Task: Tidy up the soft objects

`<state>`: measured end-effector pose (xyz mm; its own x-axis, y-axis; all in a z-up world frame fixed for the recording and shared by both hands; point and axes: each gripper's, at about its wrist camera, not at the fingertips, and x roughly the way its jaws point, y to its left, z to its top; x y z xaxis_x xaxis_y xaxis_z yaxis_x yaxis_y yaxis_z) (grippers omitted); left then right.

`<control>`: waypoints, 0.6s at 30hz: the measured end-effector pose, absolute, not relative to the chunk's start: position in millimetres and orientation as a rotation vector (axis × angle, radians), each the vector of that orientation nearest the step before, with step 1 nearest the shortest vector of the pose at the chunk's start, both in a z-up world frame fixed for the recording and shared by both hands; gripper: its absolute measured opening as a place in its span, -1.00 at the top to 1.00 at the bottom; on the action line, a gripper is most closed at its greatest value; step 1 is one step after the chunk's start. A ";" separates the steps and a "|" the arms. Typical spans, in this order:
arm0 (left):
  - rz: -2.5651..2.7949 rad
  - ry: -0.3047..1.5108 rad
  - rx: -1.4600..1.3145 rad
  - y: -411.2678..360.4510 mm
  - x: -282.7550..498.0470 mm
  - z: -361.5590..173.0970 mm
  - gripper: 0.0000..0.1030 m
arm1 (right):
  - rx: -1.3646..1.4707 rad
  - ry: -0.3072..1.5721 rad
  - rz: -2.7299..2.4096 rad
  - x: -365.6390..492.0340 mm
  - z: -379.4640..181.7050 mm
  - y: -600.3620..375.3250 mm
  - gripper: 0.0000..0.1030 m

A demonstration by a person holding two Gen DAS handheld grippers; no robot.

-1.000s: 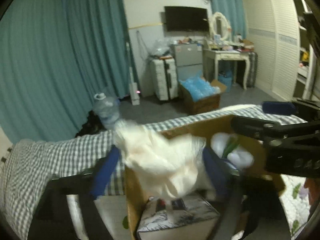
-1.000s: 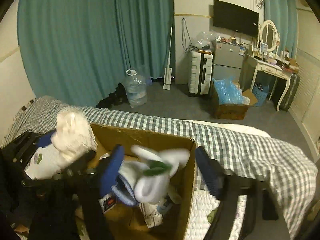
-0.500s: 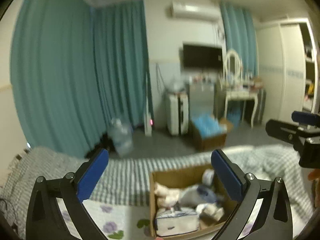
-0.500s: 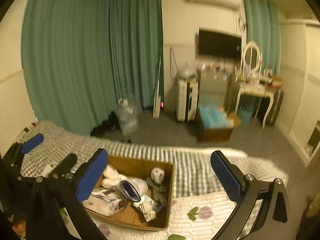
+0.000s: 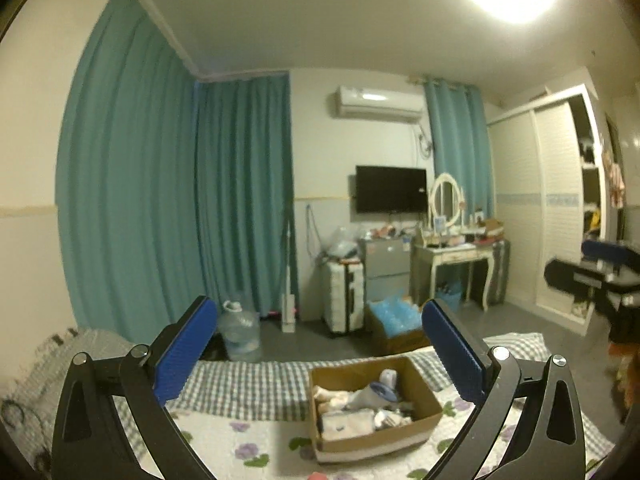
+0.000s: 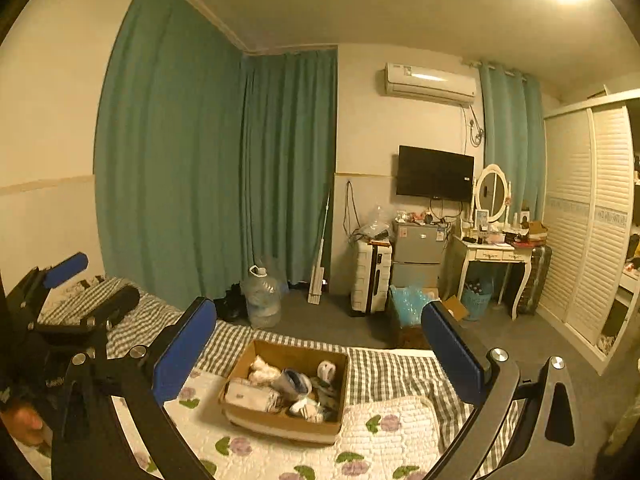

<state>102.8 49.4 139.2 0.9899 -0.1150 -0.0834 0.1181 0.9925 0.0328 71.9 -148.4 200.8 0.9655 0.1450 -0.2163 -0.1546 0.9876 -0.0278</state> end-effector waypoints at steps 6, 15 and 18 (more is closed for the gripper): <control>-0.108 0.126 0.011 55.9 102.4 81.0 -1.00 | 0.034 0.257 0.152 70.3 123.2 -147.4 -1.00; -0.030 0.224 0.089 51.6 116.5 -11.7 -1.00 | 0.042 0.309 0.072 99.8 16.6 -146.1 -1.00; -0.033 0.243 0.078 52.2 119.7 -15.3 -1.00 | 0.017 0.334 0.056 105.4 5.2 -142.3 -1.00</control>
